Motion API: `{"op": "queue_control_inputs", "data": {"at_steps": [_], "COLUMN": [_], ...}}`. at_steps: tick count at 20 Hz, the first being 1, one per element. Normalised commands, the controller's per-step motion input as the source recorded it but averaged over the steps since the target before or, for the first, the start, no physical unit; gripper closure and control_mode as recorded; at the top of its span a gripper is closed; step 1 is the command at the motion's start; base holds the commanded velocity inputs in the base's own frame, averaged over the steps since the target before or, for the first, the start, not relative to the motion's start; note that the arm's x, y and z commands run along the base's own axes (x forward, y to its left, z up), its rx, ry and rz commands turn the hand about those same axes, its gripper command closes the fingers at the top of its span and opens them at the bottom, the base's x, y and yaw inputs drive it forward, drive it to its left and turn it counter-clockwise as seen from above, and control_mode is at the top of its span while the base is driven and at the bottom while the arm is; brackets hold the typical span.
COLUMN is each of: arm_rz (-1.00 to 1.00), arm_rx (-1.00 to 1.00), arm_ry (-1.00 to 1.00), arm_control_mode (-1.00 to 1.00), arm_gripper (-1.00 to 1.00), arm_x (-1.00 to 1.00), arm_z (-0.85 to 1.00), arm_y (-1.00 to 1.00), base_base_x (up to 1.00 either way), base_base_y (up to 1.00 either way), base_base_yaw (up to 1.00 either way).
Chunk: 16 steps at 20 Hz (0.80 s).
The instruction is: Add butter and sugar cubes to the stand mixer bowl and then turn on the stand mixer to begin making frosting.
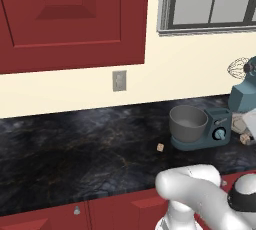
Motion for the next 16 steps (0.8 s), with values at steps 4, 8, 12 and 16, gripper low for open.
{"op": "queue_control_inputs", "data": {"at_steps": [4,8,12,16], "arm_rz": [0.00,0.05,0.06,0.07], "arm_rx": [-0.24,-0.25,-0.25,-0.22], "arm_ry": [0.03,0.05,0.05,0.10], "arm_control_mode": [-1.00,-1.00,-1.00,-1.00], "arm_gripper": [1.00,1.00,1.00,1.00], "arm_x": [0.03,0.16,0.16,0.31], "arm_z": [0.62,0.55,0.49,0.37], "arm_y": [0.67,0.56,0.53,0.45], "base_base_x": [0.00,0.00,0.00,0.00], "base_base_y": [0.00,0.00,0.00,0.00], "base_base_yaw": [0.00,0.00,0.00,0.00]}}
